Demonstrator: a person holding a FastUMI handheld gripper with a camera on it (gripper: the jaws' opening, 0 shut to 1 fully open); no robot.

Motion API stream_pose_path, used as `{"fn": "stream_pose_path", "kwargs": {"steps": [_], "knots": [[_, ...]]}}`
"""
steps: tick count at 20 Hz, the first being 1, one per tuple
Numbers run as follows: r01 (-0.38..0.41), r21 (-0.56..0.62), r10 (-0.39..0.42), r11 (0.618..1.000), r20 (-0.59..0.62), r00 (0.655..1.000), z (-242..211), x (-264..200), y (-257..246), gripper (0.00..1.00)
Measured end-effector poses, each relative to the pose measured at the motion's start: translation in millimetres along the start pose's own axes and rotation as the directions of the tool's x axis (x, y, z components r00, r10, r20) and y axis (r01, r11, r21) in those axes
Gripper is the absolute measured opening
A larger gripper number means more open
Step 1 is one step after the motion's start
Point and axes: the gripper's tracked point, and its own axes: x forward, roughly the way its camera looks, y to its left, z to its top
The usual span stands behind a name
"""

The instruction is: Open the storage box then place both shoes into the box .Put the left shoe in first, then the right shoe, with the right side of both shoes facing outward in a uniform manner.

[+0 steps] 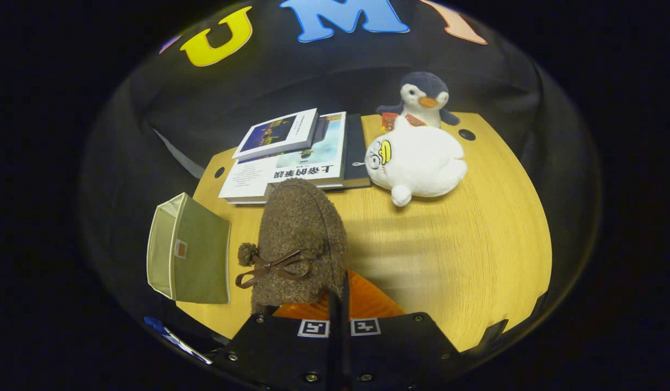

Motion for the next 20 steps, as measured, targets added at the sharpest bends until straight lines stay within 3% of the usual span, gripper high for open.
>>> {"fn": "stream_pose_path", "kwargs": {"steps": [9, 20], "knots": [[-0.051, -0.105, 0.049, 0.993, -0.025, 0.998, 16.6, -17.7, 98.3, 0.00], [-0.186, -0.225, 0.183, 0.957, -0.035, 0.983, 45.1, -10.4, 255.4, 0.00]]}}
